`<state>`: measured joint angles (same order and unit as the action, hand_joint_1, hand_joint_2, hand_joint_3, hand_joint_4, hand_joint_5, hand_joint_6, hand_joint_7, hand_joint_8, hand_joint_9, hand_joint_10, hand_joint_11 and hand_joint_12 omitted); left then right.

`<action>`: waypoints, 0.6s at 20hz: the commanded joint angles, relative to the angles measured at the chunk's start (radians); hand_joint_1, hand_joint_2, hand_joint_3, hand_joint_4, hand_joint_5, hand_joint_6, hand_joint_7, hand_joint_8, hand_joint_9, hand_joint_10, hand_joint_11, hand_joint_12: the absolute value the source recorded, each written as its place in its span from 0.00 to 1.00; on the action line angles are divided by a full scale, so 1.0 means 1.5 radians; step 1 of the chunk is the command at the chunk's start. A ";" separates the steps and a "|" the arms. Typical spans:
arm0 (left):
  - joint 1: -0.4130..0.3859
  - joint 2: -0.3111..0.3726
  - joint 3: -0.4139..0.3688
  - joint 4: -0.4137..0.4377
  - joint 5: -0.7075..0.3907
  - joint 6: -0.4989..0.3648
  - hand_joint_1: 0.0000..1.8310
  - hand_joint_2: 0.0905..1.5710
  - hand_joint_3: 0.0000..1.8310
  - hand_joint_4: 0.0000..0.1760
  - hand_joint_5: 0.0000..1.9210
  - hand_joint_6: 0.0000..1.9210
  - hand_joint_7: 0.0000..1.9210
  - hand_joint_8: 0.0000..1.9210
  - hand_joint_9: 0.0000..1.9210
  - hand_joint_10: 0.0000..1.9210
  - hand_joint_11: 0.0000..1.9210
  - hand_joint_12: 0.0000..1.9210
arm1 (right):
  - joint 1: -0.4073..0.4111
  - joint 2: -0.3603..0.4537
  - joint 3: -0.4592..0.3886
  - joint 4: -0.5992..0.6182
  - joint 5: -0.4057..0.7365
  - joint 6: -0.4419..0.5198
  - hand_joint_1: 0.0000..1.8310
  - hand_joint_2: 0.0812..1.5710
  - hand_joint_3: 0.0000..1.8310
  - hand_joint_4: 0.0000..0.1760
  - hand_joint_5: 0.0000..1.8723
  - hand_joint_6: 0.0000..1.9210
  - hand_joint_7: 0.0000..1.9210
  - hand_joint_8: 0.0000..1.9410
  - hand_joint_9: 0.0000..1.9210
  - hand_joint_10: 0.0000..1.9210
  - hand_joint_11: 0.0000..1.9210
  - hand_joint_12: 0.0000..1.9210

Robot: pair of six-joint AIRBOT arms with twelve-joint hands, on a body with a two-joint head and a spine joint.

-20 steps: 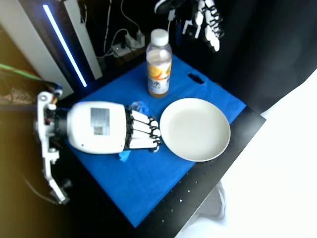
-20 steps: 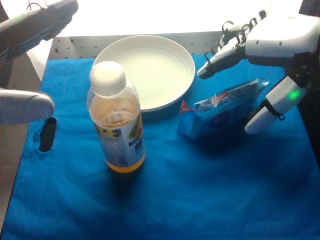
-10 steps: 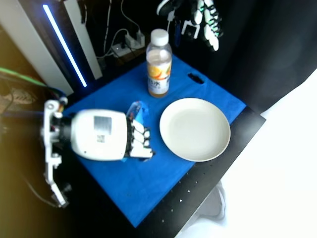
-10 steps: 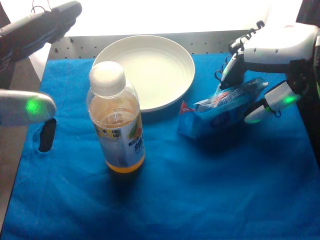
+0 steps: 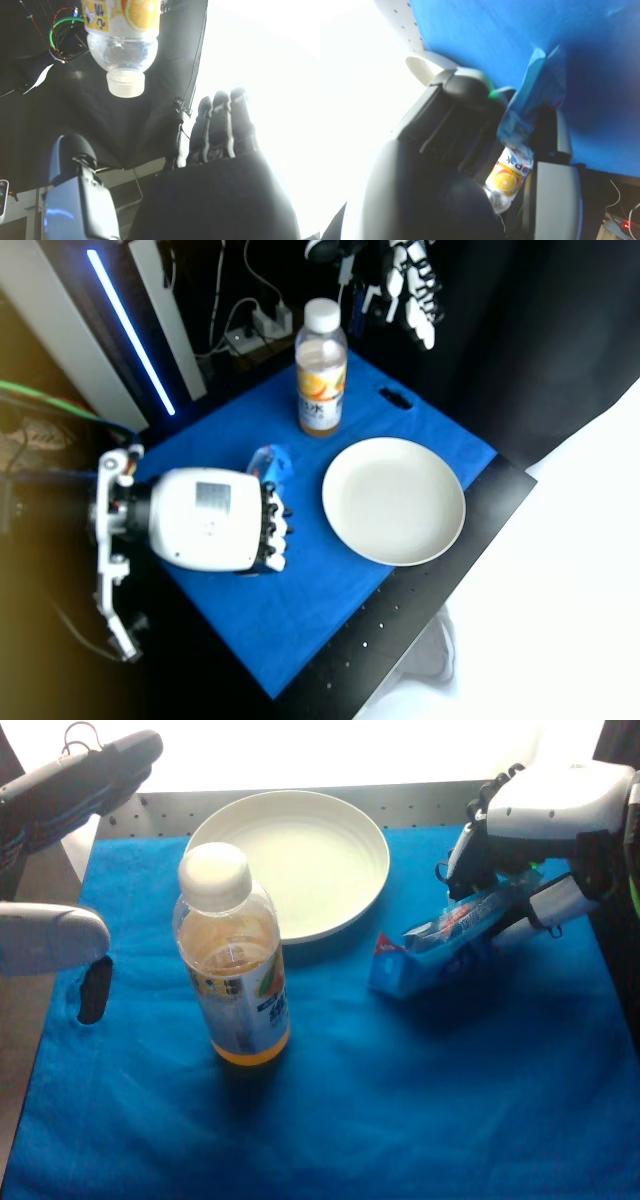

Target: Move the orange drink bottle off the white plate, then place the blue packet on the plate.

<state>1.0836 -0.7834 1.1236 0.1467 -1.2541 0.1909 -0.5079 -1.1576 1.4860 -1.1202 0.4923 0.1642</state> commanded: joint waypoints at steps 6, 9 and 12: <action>0.002 0.004 0.005 -0.038 -0.066 0.002 0.20 0.47 0.00 1.00 0.00 0.00 0.00 0.00 0.00 0.00 0.00 0.00 | 0.059 0.000 0.005 0.036 0.045 -0.002 0.69 0.69 0.00 0.00 0.60 0.23 0.49 0.68 0.43 0.78 0.35 0.94; 0.003 0.005 0.006 -0.039 -0.065 0.002 0.22 0.49 0.00 1.00 0.00 0.00 0.00 0.00 0.00 0.00 0.00 0.00 | 0.091 0.002 0.006 0.038 0.045 -0.002 0.70 0.67 0.00 0.00 0.63 0.21 0.53 0.61 0.46 0.68 0.37 0.87; 0.004 0.005 0.006 -0.040 -0.066 0.002 0.21 0.49 0.00 1.00 0.00 0.00 0.00 0.00 0.00 0.00 0.00 0.00 | 0.112 0.003 0.016 0.051 0.048 -0.002 0.70 0.68 0.00 0.00 0.65 0.17 0.50 0.64 0.41 0.66 0.30 0.87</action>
<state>1.0931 -0.7818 1.1282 0.1295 -1.2373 0.1955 -0.3557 -1.1553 1.5082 -1.0939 0.5159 0.1596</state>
